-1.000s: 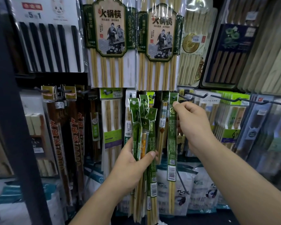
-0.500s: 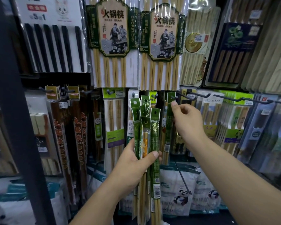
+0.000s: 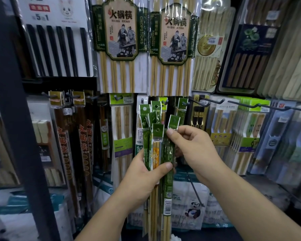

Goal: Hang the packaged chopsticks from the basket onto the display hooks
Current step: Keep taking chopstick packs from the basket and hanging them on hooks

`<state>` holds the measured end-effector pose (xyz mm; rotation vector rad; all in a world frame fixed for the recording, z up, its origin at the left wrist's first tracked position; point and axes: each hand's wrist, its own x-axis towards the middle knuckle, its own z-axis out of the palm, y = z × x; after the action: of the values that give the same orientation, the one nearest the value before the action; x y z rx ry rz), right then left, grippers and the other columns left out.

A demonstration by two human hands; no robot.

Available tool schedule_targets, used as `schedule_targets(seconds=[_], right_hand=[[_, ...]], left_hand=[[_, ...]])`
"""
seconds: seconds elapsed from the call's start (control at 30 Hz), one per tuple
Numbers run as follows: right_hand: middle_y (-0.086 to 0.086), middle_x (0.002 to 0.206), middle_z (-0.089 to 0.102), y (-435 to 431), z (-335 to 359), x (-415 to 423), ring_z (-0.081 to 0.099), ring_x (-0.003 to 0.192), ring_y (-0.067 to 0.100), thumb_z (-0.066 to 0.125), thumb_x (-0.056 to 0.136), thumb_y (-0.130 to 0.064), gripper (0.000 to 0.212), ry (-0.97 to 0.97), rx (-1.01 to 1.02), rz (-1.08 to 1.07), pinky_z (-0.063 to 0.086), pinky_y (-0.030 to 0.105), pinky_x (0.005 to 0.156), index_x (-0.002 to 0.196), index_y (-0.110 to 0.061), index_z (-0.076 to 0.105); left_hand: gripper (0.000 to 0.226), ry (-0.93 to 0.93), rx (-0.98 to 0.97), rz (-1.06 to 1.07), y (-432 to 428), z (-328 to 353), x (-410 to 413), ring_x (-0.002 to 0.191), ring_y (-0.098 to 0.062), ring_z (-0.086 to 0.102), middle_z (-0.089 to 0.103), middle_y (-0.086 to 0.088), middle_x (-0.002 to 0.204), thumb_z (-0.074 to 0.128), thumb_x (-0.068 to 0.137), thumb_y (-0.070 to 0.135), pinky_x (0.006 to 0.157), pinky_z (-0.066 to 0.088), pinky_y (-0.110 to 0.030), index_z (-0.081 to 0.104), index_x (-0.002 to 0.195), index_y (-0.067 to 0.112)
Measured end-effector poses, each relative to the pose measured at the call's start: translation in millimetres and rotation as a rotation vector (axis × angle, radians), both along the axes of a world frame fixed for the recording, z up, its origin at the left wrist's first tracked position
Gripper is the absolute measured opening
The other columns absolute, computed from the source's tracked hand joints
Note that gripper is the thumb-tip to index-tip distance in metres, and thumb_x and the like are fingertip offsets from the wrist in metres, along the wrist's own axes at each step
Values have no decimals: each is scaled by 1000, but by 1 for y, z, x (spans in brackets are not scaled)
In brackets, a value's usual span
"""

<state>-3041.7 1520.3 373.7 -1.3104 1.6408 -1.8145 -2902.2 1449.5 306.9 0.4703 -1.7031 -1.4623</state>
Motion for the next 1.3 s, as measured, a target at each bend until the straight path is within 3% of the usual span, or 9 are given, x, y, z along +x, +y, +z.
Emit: schedule_targets(seconds=[0.23, 0.3, 0.4, 0.57, 0.73, 0.87, 1.0, 1.1, 1.3], right_hand=[[10, 78, 62, 0, -1, -6, 58, 72, 24, 74, 91, -39, 26, -93, -37, -20, 48, 26, 55, 81, -15, 71], [8, 81, 63, 0, 3, -9, 59, 76, 24, 69, 95, -40, 23, -125, -67, -44, 52, 33, 65, 84, -21, 76], [19, 89, 64, -2, 16, -16, 60, 82, 27, 63, 99, -40, 23, -148, -110, -86, 54, 42, 77, 87, -27, 77], [9, 80, 56, -6, 31, -19, 52, 78, 25, 59, 101, -38, 26, -46, -142, -110, 48, 46, 76, 83, -28, 74], [2, 77, 45, -13, 37, -23, 43, 67, 15, 58, 102, -38, 23, -25, -106, -163, 44, 35, 68, 87, -26, 72], [4, 78, 44, -17, 37, -27, 43, 68, 16, 59, 102, -36, 29, -37, -101, -174, 44, 31, 73, 83, -16, 67], [7, 81, 50, -18, 33, -30, 43, 72, 22, 56, 102, -34, 32, -60, -84, -158, 41, 38, 72, 84, -7, 63], [8, 84, 51, -18, 33, -32, 43, 73, 22, 57, 101, -34, 32, -52, -82, -168, 41, 36, 71, 88, -6, 64], [6, 78, 48, -18, 32, -29, 44, 69, 19, 58, 101, -33, 28, -13, -117, -186, 40, 34, 65, 83, -14, 67]], left_hand=[[34, -33, 57, 27, 4, 5, 2, 86, 24, 62, 66, 46, 90, 78, 87, 32, 62, 44, 3, 52, 108, 39], [69, -39, 88, 28, 2, 7, 3, 98, 24, 57, 63, 46, 108, 78, 74, 53, 80, 41, 3, 44, 133, 37], [126, -60, 132, 58, -2, 5, 4, 140, -7, 37, 41, 16, 148, 73, 60, 66, 107, 23, -24, 14, 162, 21], [95, -46, 120, 12, -2, 5, 4, 135, -7, 46, 77, 25, 100, 72, 68, 58, 125, 18, -43, 35, 143, 14], [112, -1, 113, 39, 1, 9, 6, 130, 0, 45, 69, 6, 131, 73, 66, 59, 113, 22, -31, 24, 156, 14], [100, -23, 84, 24, 2, 9, 7, 129, -6, 57, 77, 6, 115, 73, 68, 62, 121, 26, -43, 33, 149, 18], [29, -84, 25, -3, 2, 5, 7, 101, 2, 71, 80, 7, 96, 70, 95, 31, 95, 38, -22, 50, 115, 31], [25, -114, -10, 14, 2, 6, 8, 95, 14, 67, 80, 9, 94, 68, 97, 27, 81, 39, -5, 47, 105, 38], [24, -97, -11, 8, 2, 8, 9, 97, 7, 69, 80, 7, 94, 69, 97, 27, 85, 39, -14, 50, 110, 32]])
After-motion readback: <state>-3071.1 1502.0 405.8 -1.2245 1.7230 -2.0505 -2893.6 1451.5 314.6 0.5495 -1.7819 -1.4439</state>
